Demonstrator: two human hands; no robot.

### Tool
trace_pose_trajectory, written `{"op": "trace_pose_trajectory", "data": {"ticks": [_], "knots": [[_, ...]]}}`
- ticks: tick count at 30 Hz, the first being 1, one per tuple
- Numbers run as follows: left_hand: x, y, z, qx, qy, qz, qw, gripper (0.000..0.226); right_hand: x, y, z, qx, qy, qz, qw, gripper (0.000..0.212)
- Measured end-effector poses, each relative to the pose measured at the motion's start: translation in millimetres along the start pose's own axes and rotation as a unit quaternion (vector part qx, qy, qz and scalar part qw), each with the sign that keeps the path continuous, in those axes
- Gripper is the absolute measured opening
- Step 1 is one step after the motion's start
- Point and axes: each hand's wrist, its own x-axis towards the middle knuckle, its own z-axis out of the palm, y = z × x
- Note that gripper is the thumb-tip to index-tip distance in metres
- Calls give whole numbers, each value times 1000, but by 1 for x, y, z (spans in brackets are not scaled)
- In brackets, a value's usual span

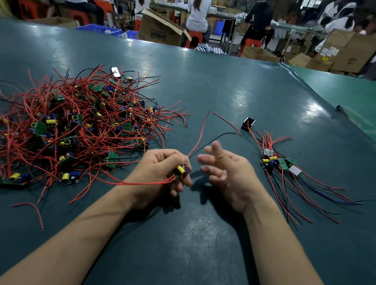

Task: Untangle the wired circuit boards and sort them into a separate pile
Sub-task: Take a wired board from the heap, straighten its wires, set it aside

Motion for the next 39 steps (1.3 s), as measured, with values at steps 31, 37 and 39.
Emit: {"op": "trace_pose_trajectory", "data": {"ticks": [31,37,39], "knots": [[8,-12,-3,5,35,122,992,18,-17,5,13,-188,-203,64,959,32],[11,-1,-5,-62,64,82,993,27,-16,1,12,-119,-134,14,984,24],[14,2,-12,-102,118,102,982,31,-10,-3,12,-33,-25,-46,998,26]]}}
